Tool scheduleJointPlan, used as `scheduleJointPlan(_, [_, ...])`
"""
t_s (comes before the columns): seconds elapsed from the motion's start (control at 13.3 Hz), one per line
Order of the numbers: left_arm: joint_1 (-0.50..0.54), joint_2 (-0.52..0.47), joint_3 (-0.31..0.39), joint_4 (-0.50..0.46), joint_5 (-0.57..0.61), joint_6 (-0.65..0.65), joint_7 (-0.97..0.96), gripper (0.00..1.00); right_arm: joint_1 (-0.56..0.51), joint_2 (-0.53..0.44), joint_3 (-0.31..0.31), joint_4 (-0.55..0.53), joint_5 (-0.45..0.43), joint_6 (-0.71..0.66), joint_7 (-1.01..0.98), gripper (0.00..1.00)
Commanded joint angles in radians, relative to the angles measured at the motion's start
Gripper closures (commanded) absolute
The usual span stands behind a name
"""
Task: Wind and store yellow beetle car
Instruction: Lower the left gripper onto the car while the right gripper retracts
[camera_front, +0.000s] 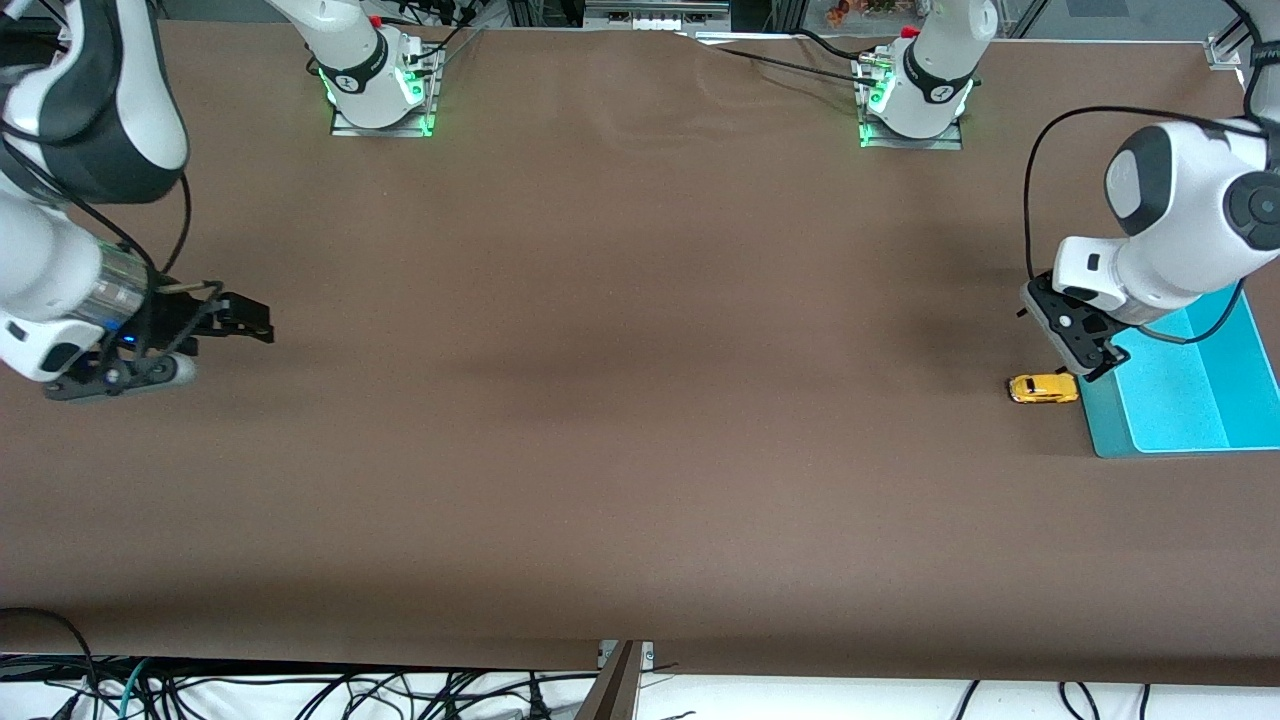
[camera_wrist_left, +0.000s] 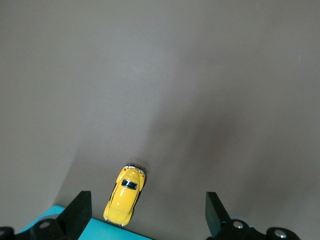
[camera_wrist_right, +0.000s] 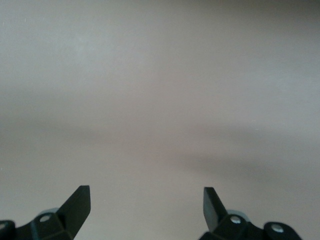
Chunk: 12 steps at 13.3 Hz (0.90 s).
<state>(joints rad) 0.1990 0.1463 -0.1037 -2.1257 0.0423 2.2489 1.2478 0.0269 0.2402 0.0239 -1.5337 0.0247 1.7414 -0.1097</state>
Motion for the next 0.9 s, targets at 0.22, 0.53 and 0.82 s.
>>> scheduleJointPlan(0.22, [0.095,0.218,-0.008,0.01,0.046,0.154,0.252,0.0,-0.03,-0.137,-0.022,0.003,-0.091,-0.089,0.01,0.0])
scheduleJointPlan(0.53, [0.134,0.283,-0.008,0.016,0.202,0.3,0.252,0.0,-0.059,-0.14,-0.027,-0.014,-0.097,-0.132,0.018,0.0])
scheduleJointPlan(0.82, [0.138,0.331,0.002,0.035,0.214,0.313,0.249,0.0,-0.064,-0.147,-0.03,-0.022,-0.092,-0.169,0.044,0.0])
